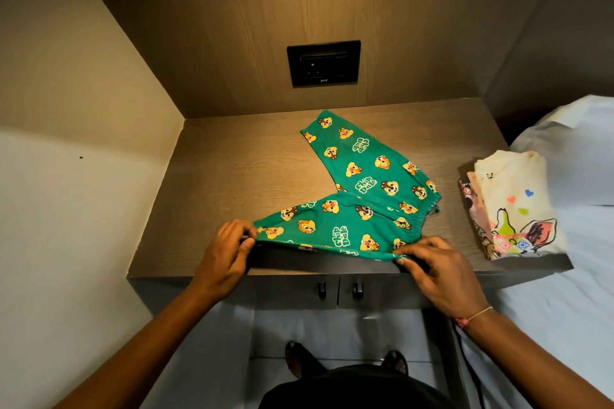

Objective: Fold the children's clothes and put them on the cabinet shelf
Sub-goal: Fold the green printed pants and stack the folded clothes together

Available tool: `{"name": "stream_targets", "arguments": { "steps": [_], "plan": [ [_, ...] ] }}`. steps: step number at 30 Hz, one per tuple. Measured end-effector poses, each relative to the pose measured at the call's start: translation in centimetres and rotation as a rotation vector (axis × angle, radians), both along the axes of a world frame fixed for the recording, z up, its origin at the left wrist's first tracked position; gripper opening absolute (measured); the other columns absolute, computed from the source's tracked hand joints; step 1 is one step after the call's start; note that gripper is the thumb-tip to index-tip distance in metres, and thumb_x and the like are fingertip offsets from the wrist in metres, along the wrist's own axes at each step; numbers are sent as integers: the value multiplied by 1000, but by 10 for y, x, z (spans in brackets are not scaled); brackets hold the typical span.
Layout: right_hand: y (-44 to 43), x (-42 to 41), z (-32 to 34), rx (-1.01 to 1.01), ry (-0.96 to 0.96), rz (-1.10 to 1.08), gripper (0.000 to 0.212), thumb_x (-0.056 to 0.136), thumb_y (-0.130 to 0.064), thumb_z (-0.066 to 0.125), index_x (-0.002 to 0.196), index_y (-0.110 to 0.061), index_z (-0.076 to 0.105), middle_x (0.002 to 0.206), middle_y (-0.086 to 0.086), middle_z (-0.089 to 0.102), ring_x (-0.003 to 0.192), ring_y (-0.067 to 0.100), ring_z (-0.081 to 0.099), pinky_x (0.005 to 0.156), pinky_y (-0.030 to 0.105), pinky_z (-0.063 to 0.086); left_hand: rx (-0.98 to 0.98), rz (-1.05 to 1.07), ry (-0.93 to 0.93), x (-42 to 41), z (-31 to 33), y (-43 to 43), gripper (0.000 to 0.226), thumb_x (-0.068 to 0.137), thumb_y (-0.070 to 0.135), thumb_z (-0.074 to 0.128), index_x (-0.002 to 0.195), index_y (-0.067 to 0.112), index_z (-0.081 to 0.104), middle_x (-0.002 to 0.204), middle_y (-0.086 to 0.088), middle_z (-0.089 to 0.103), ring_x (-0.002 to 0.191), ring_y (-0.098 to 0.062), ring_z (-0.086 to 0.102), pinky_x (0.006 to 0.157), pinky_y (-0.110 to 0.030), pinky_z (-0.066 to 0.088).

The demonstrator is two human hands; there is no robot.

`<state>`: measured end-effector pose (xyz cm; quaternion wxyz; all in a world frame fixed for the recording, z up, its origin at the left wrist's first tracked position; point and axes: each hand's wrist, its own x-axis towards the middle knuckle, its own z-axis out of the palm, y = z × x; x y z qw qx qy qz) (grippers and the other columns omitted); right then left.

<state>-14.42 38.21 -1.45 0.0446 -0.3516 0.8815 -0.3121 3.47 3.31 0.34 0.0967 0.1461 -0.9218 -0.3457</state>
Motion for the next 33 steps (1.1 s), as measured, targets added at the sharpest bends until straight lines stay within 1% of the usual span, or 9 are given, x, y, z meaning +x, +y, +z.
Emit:
{"name": "stream_targets", "arguments": {
  "steps": [3,7,11,15,18,21,26,29,33],
  "plan": [
    [0,1,3,-7,-41,24,19,81,-23,76,100,-25,75,91,-5,65,79,6,58,65,16,46,110,45,5,-6,8,1,11,95,25,45,95,35,51,82,10,60,75,-6,59,58,-16,44],
    [-1,1,11,-19,-131,7,15,83,-28,75,96,-33,72,86,-11,69,76,4,62,62,23,52,-109,-97,-96,-14,23,-22,19,94,23,54,112,24,58,91,5,65,80,-7,63,64,-23,52],
    [-3,4,18,-9,-217,24,12,83,-28,75,92,-35,70,75,-17,70,66,1,64,58,29,54,-256,-205,-47,-40,52,-38,39,77,34,46,85,7,73,76,-7,65,68,-19,59,61,-32,48],
    [-11,5,23,-135,-412,-60,11,84,-25,74,89,-33,70,67,-10,68,57,10,63,57,35,55,103,9,-11,-86,74,-50,13,79,3,58,86,4,70,80,-10,65,70,-7,61,70,-25,49],
    [-20,1,25,-275,-529,-233,12,85,-22,73,85,-33,70,63,-5,66,49,2,56,50,28,48,186,65,5,-142,83,-49,19,84,-14,58,98,-5,68,88,-11,64,67,5,60,70,-15,49],
    [-25,-10,25,-279,-517,-450,6,85,-27,72,80,-29,70,64,-4,68,53,9,63,52,29,52,222,126,21,-208,86,-35,23,84,1,69,105,-6,66,91,-13,66,70,-3,61,70,-18,49],
    [-22,-19,23,-38,-321,-600,11,83,-33,68,74,-28,66,60,-14,66,61,12,64,57,33,54,62,110,-58,-293,70,6,24,77,31,79,97,21,72,99,-4,74,90,-19,67,80,-34,54],
    [-22,-17,20,87,-206,-621,10,83,-38,65,88,-30,67,81,-8,72,76,23,68,66,35,56,-41,27,-111,-314,56,35,36,81,35,73,114,24,64,116,-5,70,105,-23,64,90,-41,52],
    [-13,-18,15,55,-123,-440,32,88,-39,64,117,-25,62,112,-1,63,102,21,60,80,37,54,-356,2,-94,-280,36,64,50,90,49,54,132,23,49,131,-7,60,122,-27,49,99,-47,39]
  ]
}}
